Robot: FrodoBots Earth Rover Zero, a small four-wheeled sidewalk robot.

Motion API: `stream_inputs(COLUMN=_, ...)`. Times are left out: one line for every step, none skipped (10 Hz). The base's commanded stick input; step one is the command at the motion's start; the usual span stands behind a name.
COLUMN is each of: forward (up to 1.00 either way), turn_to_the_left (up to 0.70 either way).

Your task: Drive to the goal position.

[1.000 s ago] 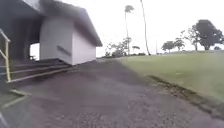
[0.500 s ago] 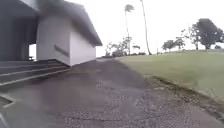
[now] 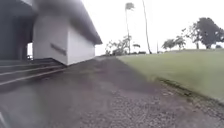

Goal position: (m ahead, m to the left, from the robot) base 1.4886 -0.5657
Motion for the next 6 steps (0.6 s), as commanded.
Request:
stream_inputs(forward=0.7, turn_to_the_left=0.0)
stream_inputs(forward=0.7, turn_to_the_left=0.0)
stream_inputs(forward=0.7, turn_to_the_left=0.0)
stream_inputs(forward=0.7, turn_to_the_left=0.0)
stream_inputs(forward=0.7, turn_to_the_left=0.0)
stream_inputs(forward=0.7, turn_to_the_left=0.0)
